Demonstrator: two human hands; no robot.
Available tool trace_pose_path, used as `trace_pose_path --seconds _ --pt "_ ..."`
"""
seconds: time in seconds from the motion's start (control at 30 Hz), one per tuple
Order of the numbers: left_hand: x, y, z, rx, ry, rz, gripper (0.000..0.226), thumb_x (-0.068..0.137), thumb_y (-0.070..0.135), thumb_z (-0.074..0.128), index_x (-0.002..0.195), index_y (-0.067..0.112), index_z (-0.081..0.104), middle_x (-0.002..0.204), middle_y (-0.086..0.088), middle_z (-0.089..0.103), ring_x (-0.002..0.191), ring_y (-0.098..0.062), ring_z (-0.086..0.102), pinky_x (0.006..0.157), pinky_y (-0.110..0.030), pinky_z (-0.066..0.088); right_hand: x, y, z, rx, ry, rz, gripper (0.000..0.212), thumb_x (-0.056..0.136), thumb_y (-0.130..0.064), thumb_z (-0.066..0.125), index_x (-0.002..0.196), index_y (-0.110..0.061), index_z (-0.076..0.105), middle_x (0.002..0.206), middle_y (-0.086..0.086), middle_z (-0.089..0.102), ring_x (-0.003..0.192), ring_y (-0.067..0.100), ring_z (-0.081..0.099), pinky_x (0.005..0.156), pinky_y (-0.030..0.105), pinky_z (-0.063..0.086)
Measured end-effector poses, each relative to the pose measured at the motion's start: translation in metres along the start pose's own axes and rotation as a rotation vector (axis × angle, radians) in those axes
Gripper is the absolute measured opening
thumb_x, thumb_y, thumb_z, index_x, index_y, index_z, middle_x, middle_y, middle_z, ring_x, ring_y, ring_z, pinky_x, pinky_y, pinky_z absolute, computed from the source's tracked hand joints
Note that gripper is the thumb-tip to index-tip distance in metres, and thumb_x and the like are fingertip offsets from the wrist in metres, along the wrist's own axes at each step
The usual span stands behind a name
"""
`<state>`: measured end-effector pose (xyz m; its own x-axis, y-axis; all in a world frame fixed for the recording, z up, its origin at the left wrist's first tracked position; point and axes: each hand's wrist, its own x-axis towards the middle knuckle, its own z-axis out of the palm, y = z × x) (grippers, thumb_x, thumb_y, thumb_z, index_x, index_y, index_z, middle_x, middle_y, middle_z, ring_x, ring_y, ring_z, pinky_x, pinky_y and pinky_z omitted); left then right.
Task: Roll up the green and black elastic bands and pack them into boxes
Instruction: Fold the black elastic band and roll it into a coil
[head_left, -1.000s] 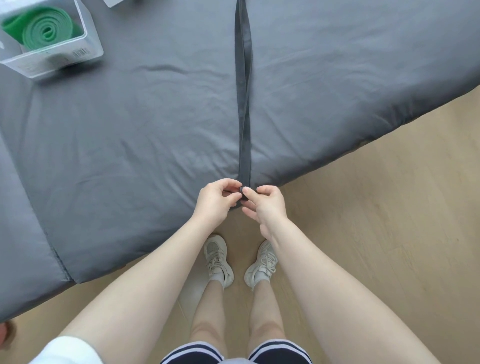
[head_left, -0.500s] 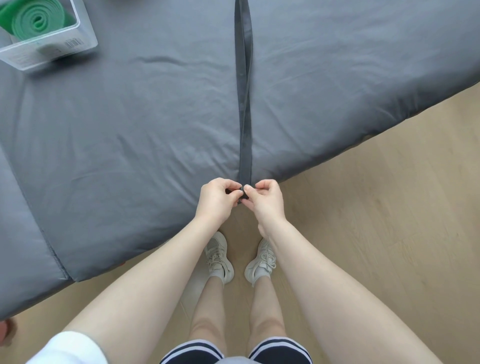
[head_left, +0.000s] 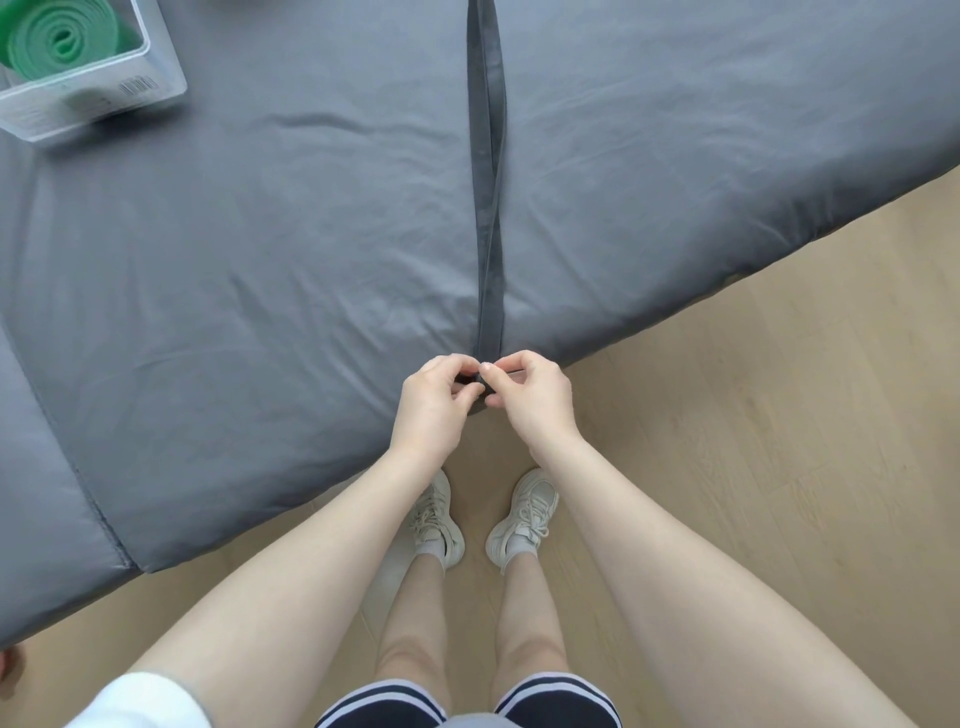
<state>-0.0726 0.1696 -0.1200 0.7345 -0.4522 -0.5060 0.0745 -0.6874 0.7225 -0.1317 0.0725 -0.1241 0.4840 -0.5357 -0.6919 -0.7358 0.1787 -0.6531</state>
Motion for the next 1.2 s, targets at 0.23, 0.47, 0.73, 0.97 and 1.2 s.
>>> trace_pose_path --seconds 0.23,0.47,0.73,0.97,1.2 --pt "0.009 0.005 -0.005 -0.066 -0.022 -0.145 0.014 0.087 0.010 0.059 0.100 0.013 0.065 0.092 -0.006 0.069 0.082 -0.017 0.068 0.066 -0.007 0.046 0.002 0.003 -0.008 -0.125 -0.090 -0.067 0.016 0.088 -0.018 0.057 0.104 -0.021 0.059 0.083 -0.002 0.064 0.079 0.015 0.057 0.070 0.023 0.045" --pt "0.018 0.015 -0.007 -0.007 -0.043 -0.185 0.014 0.088 0.019 0.057 0.099 0.016 0.064 0.084 -0.002 0.067 0.087 -0.019 0.067 0.076 -0.025 0.048 0.004 0.000 -0.001 -0.197 -0.024 -0.117 0.018 0.091 -0.021 0.047 0.108 -0.026 0.044 0.079 0.002 0.067 0.074 0.027 0.062 0.074 0.039 0.051" --pt "0.042 0.032 -0.007 0.028 -0.033 -0.201 0.015 0.089 0.018 0.056 0.092 0.006 0.064 0.086 -0.007 0.068 0.068 -0.022 0.068 0.071 -0.030 0.053 0.012 -0.013 -0.005 -0.161 0.009 -0.109 0.012 0.091 -0.021 0.051 0.096 -0.019 0.061 0.069 0.000 0.064 0.060 0.015 0.063 0.073 0.035 0.055" --pt "0.059 0.037 -0.017 0.016 -0.084 -0.255 0.012 0.087 0.021 0.061 0.089 0.010 0.057 0.070 0.000 0.064 0.052 -0.011 0.064 0.064 -0.022 0.052 0.016 -0.020 0.001 -0.280 0.072 -0.140 0.022 0.092 -0.017 0.050 0.113 -0.014 0.053 0.088 -0.003 0.055 0.089 0.018 0.054 0.084 0.037 0.047" --pt "0.053 0.040 -0.018 -0.134 -0.125 -0.215 0.018 0.086 0.017 0.059 0.103 0.011 0.063 0.095 -0.001 0.068 0.075 -0.016 0.070 0.085 -0.030 0.053 0.017 -0.028 0.005 -0.111 0.203 -0.144 0.017 0.094 -0.010 0.044 0.098 -0.018 0.057 0.099 0.006 0.056 0.065 0.028 0.065 0.065 0.038 0.057"
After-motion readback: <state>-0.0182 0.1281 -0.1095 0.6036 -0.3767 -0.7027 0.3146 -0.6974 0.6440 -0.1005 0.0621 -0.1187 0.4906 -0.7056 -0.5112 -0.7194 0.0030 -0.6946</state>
